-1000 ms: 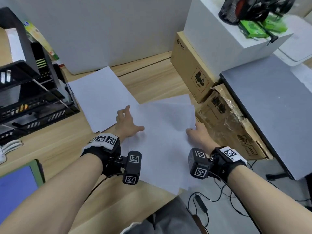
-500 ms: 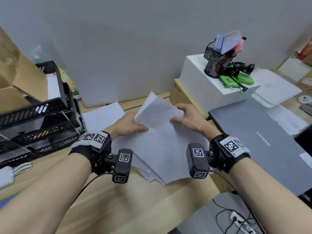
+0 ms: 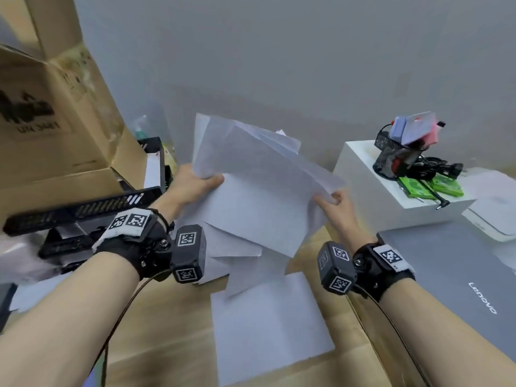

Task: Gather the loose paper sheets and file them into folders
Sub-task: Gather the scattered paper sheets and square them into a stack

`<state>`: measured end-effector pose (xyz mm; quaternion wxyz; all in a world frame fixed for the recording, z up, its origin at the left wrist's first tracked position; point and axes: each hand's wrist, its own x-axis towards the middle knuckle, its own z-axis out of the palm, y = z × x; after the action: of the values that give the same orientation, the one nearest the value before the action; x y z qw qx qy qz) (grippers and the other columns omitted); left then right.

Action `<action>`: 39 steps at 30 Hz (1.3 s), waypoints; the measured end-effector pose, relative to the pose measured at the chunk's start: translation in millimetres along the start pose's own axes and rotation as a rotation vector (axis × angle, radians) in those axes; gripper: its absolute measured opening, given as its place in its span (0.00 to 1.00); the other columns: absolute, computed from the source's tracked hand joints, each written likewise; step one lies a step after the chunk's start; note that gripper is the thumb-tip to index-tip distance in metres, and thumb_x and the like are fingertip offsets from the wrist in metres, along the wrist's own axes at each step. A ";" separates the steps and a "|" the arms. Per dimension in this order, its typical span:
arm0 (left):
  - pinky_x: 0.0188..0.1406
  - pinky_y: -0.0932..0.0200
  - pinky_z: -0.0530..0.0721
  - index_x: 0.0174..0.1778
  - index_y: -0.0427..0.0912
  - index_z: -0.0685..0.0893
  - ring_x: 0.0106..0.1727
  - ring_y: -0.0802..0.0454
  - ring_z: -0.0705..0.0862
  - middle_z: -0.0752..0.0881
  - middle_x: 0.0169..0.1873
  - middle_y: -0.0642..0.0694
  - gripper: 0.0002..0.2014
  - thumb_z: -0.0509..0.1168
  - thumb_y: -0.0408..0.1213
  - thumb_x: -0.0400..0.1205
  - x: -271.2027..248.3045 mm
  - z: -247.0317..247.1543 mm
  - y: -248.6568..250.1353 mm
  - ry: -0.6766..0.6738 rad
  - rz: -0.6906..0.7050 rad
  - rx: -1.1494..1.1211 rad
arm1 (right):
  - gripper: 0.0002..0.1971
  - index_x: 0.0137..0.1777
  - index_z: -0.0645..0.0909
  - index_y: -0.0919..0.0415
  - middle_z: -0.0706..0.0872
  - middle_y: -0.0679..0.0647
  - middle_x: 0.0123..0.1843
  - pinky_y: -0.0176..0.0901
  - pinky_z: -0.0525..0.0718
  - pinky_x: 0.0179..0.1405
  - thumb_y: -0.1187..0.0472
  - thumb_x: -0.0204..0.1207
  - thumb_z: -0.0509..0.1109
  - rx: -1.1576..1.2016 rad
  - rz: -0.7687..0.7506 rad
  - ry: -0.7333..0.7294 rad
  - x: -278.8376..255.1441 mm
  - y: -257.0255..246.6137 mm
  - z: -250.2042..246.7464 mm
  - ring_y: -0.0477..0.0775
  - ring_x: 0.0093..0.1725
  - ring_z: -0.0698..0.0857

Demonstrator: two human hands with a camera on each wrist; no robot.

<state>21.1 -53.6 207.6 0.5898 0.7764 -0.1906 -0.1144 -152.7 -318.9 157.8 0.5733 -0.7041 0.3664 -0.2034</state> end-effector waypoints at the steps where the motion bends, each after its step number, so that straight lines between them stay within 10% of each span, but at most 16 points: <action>1: 0.63 0.51 0.82 0.47 0.52 0.86 0.56 0.49 0.87 0.89 0.51 0.50 0.10 0.78 0.35 0.75 -2.0 -4.1 -0.2 0.015 -0.010 -0.018 | 0.25 0.71 0.73 0.60 0.81 0.59 0.65 0.45 0.76 0.48 0.53 0.77 0.73 0.044 0.025 -0.015 1.9 2.5 4.9 0.56 0.58 0.80; 5: 0.52 0.64 0.83 0.54 0.45 0.85 0.49 0.56 0.86 0.87 0.45 0.54 0.12 0.76 0.32 0.76 -11.8 -9.6 -4.5 0.099 -0.036 -0.107 | 0.22 0.73 0.75 0.55 0.84 0.54 0.67 0.55 0.81 0.64 0.59 0.80 0.72 0.199 0.120 -0.163 5.1 12.5 23.8 0.57 0.65 0.83; 10: 0.50 0.62 0.84 0.52 0.45 0.86 0.50 0.53 0.88 0.89 0.48 0.51 0.12 0.77 0.31 0.75 -20.0 -12.2 -14.4 0.175 -0.066 -0.221 | 0.42 0.80 0.65 0.58 0.75 0.61 0.76 0.63 0.76 0.72 0.46 0.70 0.78 0.187 0.210 -0.166 5.7 13.1 36.8 0.62 0.69 0.80; 13: 0.42 0.68 0.86 0.53 0.44 0.85 0.46 0.60 0.90 0.89 0.49 0.50 0.13 0.76 0.29 0.75 -21.7 -11.1 -9.4 0.227 -0.055 -0.368 | 0.33 0.76 0.69 0.58 0.70 0.62 0.80 0.63 0.72 0.75 0.47 0.76 0.74 0.105 0.253 -0.269 8.3 15.3 42.6 0.65 0.74 0.75; 18: 0.54 0.56 0.88 0.63 0.37 0.84 0.57 0.48 0.89 0.90 0.57 0.43 0.21 0.76 0.30 0.74 -19.2 -10.3 0.5 0.194 -0.067 -0.468 | 0.08 0.44 0.74 0.55 0.86 0.50 0.35 0.62 0.87 0.53 0.61 0.81 0.71 0.330 0.239 -0.312 11.5 14.3 47.8 0.46 0.36 0.86; 23: 0.64 0.45 0.84 0.65 0.42 0.82 0.63 0.44 0.87 0.88 0.62 0.41 0.18 0.71 0.29 0.79 -17.6 -1.7 6.5 0.076 -0.093 -0.527 | 0.08 0.54 0.80 0.53 0.87 0.52 0.55 0.68 0.80 0.66 0.56 0.78 0.74 0.364 0.211 -0.279 31.5 13.6 48.7 0.62 0.62 0.85; 32: 0.59 0.48 0.87 0.70 0.35 0.79 0.62 0.43 0.87 0.87 0.62 0.40 0.24 0.74 0.31 0.78 -16.7 13.3 4.6 0.210 -0.056 -0.641 | 0.16 0.65 0.79 0.64 0.87 0.64 0.60 0.62 0.83 0.59 0.56 0.82 0.68 0.825 0.419 -0.373 25.6 5.0 62.9 0.64 0.58 0.86; 39: 0.55 0.53 0.87 0.68 0.34 0.81 0.61 0.44 0.88 0.88 0.60 0.39 0.22 0.74 0.29 0.77 -18.2 22.0 12.6 0.164 -0.058 -0.609 | 0.27 0.72 0.77 0.60 0.83 0.63 0.70 0.69 0.73 0.71 0.42 0.81 0.62 0.813 0.582 -0.719 -6.1 0.4 91.9 0.66 0.71 0.80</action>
<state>-6.2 -67.8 212.6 0.8051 0.5757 -0.0773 -0.1200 -91.9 -253.9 134.3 0.9155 -0.3248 0.2204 0.0884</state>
